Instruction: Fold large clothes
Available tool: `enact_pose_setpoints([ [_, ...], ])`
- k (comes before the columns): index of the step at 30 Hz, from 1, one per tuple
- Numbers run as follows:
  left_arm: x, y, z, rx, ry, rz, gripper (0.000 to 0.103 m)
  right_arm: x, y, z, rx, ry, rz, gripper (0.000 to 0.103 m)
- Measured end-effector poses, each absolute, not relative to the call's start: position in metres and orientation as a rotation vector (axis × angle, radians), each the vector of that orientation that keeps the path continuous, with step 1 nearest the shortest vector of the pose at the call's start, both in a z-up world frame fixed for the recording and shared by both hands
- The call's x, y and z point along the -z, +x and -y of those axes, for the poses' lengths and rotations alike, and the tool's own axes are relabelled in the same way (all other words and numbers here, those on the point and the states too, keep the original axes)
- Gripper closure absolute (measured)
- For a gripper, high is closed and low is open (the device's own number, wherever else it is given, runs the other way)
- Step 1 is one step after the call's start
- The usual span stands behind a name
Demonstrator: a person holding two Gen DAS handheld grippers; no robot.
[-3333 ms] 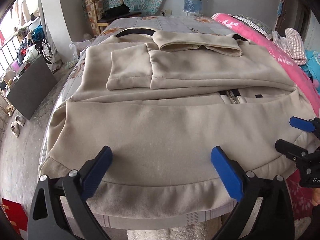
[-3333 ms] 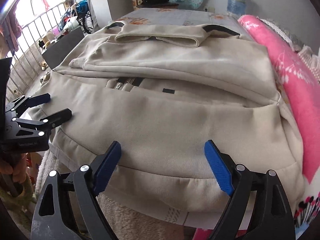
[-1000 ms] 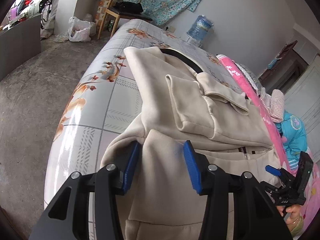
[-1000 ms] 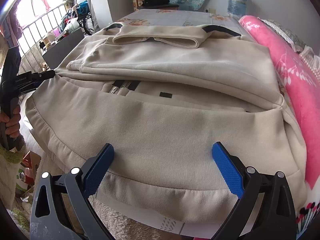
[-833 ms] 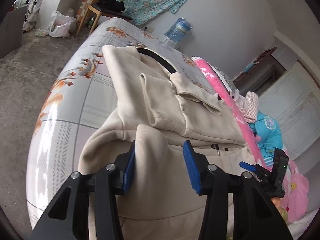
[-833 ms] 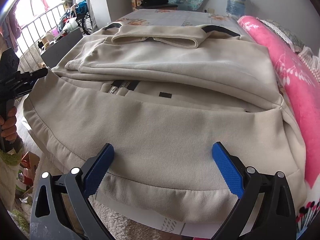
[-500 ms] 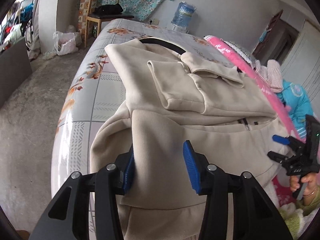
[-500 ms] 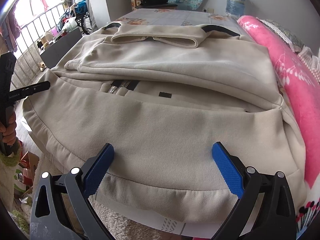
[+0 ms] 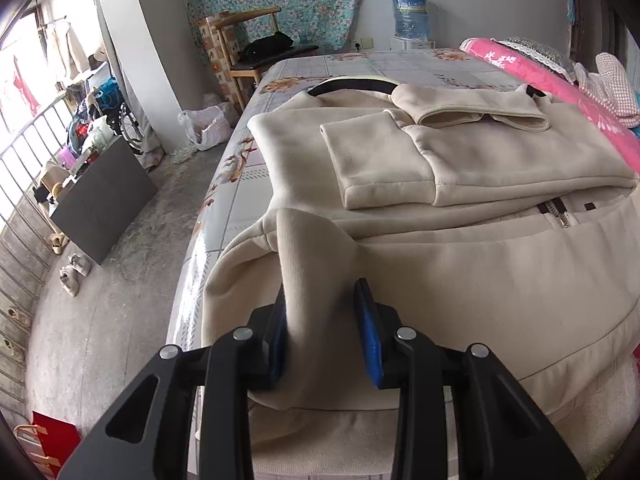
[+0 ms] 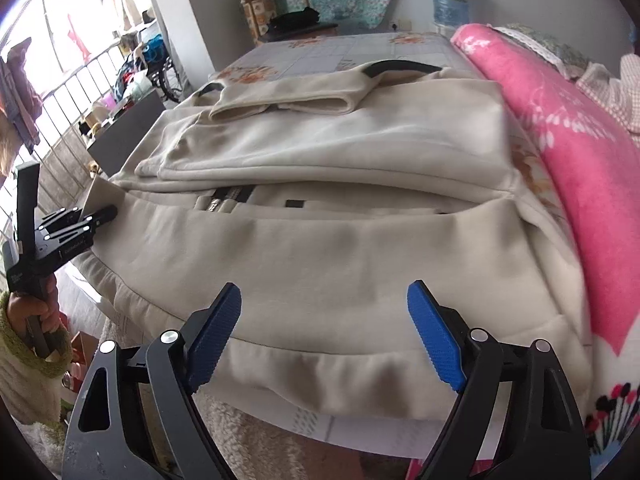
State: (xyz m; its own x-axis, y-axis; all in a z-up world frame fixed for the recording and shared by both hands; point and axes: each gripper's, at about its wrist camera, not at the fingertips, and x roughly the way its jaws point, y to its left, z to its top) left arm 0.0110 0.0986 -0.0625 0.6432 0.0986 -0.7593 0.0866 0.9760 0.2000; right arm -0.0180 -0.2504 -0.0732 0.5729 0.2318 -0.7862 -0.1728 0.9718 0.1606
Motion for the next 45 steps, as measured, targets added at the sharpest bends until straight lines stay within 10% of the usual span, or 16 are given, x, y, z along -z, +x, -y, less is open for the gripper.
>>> enact_pose_setpoints([
  [7,0.064,0.009,-0.088,-0.072,0.279,-0.861,0.073,0.049,-0.026,0.331,-0.103,0.179,-0.860,0.051],
  [45,0.062,0.013,-0.090,-0.048,0.252,-0.885,0.073,0.078,0.030,0.354,-0.309,0.304,-1.074,0.069],
])
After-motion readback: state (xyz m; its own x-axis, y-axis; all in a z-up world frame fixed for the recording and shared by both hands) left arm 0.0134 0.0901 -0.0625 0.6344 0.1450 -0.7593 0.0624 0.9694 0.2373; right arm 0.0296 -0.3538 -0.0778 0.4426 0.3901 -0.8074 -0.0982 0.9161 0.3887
